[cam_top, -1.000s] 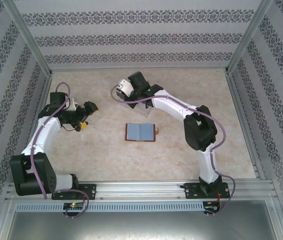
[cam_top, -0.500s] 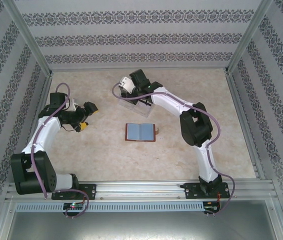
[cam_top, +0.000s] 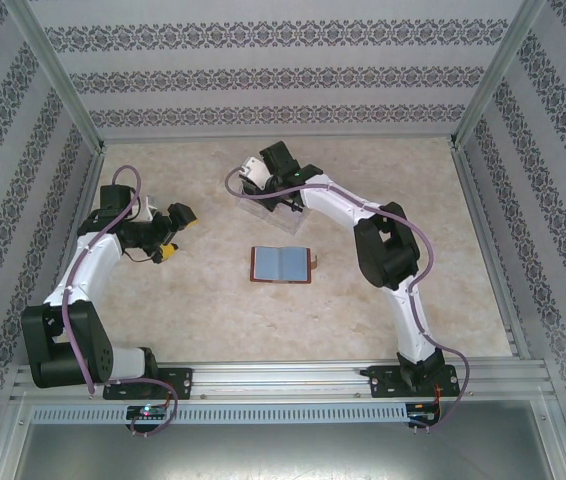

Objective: Take the credit cards out of the card holder

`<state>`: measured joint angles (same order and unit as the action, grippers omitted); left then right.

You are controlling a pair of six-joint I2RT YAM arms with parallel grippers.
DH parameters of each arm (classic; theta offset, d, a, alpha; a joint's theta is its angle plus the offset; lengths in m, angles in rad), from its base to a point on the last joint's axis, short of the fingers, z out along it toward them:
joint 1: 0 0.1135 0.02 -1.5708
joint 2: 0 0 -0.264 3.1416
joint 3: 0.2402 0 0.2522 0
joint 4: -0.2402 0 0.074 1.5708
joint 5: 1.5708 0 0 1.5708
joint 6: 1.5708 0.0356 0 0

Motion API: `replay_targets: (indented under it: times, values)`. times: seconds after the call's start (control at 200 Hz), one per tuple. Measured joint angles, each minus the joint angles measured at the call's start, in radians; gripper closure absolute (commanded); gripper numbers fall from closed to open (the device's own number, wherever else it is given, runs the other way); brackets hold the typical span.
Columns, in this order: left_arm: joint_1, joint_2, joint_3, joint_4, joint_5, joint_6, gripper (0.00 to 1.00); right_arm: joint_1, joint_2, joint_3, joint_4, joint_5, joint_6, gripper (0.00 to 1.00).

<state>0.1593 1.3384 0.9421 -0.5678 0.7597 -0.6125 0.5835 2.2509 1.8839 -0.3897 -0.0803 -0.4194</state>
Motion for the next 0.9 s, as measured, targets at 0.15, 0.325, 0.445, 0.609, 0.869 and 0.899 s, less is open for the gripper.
replay_targets:
  times: [0.15, 0.325, 0.445, 0.609, 0.869, 0.899]
  values:
    - [0.000, 0.000, -0.002, 0.000, 0.001, 0.000, 0.01, -0.012, 0.003, 0.012, 0.000, -0.013, 0.000, 1.00]
    - [0.000, 0.002, -0.005, 0.003, 0.005, 0.000, 0.00, -0.012, 0.007, 0.019, 0.000, -0.014, 0.000, 0.94]
    - [0.000, 0.002, -0.009, 0.007, 0.008, 0.000, 0.00, -0.012, 0.009, 0.019, 0.000, -0.014, 0.001, 0.89]
    - [0.000, 0.002, -0.011, 0.007, 0.012, 0.000, 0.00, -0.012, 0.010, 0.019, 0.000, -0.014, 0.006, 0.80]
    - [0.000, 0.002, -0.011, 0.008, 0.019, 0.000, 0.01, -0.010, 0.010, 0.030, -0.001, 0.024, 0.040, 0.71]
    - [0.000, 0.002, -0.011, 0.008, 0.019, 0.000, 0.00, -0.006, 0.009, 0.031, 0.000, 0.034, 0.048, 0.69]
